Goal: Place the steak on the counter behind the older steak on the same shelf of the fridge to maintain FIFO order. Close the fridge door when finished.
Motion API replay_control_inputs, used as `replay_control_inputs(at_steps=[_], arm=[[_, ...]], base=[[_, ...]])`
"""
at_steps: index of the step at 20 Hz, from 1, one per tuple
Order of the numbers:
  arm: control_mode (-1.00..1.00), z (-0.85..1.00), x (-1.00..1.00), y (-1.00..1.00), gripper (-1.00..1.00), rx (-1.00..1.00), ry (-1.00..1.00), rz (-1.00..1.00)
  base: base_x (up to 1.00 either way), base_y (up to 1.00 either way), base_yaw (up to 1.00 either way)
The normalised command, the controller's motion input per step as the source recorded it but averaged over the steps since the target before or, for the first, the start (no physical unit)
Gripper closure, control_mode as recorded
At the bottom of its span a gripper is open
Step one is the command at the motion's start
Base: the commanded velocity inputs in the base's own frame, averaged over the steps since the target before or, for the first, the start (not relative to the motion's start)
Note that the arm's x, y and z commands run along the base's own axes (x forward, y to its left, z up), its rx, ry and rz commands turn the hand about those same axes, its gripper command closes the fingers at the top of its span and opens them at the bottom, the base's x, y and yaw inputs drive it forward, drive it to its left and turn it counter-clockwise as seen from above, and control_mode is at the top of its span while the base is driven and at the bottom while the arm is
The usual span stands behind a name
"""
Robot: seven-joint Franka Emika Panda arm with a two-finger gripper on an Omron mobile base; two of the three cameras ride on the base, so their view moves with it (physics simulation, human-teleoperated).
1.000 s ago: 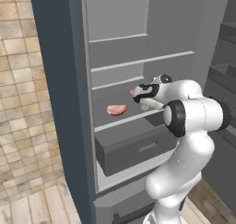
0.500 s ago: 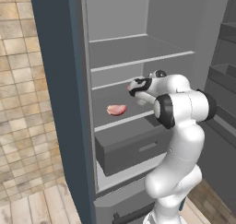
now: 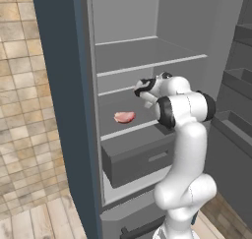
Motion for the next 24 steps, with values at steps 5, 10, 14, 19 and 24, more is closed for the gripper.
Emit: replay_control_inputs(at_steps=[5, 10, 14, 19, 24], arm=[[-1.0, -0.35, 0.49, 0.01, 1.0, 0.0, 0.0, 0.07], [-1.0, -0.43, 0.48, 0.17, 1.0, -0.01, -0.01, 0.07], [-1.0, -0.64, 0.18, 0.39, -1.0, -0.06, -0.05, 0.04], [-1.0, -0.58, -0.01, 0.27, -1.0, -0.05, -0.11, 0.07], [-1.0, -0.29, -0.11, 0.2, -1.0, -0.01, -0.1, 0.07]], base=[[0.0, 0.0, 0.0], [0.0, 0.0, 0.0], [0.0, 0.0, 0.0], [0.0, 0.0, 0.0], [0.0, 0.0, 0.0]])
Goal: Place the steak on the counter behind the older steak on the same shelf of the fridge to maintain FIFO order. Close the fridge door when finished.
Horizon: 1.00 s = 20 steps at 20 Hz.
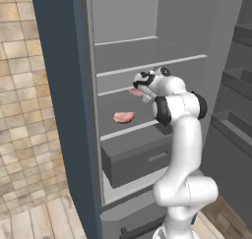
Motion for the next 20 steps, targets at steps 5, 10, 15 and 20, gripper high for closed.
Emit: replay_control_inputs(at_steps=[5, 10, 15, 20], arm=[[-1.0, -0.01, -0.45, 0.24, -1.0, -0.02, -0.08, 0.01], [-1.0, 0.0, -0.67, 0.35, -1.0, 0.0, -0.07, 0.0], [-1.0, 0.06, -0.93, 0.16, -1.0, 0.0, -0.08, 0.0], [-1.0, 0.41, -1.0, -0.01, -1.0, 0.0, -0.15, 0.0]], base=[[0.0, 0.0, 0.0], [0.0, 0.0, 0.0], [0.0, 0.0, 0.0], [0.0, 0.0, 0.0]])
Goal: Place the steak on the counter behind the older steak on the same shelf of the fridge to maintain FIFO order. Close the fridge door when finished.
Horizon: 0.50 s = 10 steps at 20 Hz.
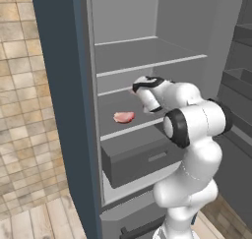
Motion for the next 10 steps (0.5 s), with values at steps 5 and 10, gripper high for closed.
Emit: replay_control_inputs(at_steps=[5, 10], arm=[[-1.0, 0.66, -1.0, -0.01, -1.0, 0.0, -0.07, 0.0], [-1.0, 0.7, -1.0, 0.0, -1.0, 0.0, 0.0, 0.0]], base=[[0.0, 0.0, 0.0], [0.0, 0.0, 0.0]])
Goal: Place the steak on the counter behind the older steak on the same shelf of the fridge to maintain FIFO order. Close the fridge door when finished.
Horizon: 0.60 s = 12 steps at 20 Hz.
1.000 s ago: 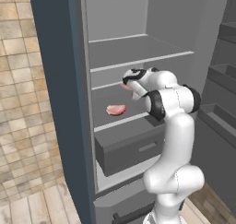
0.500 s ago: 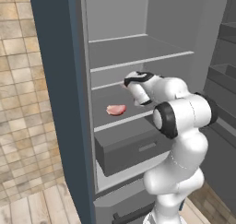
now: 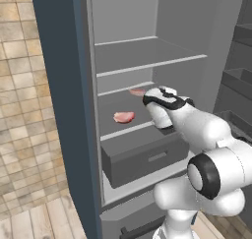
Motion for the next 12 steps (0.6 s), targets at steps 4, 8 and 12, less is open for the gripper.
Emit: replay_control_inputs(at_steps=[4, 8, 12], arm=[[-1.0, 0.72, -1.0, 0.0, -1.0, 0.0, 0.05, 0.0], [-1.0, 0.87, -1.0, 0.0, -1.0, 0.0, 0.16, 0.0], [-1.0, 0.92, -0.98, 0.0, -1.0, 0.0, 0.24, -0.01]], base=[[0.0, 0.0, 0.0], [0.0, 0.0, 0.0], [0.0, 0.0, 0.0]])
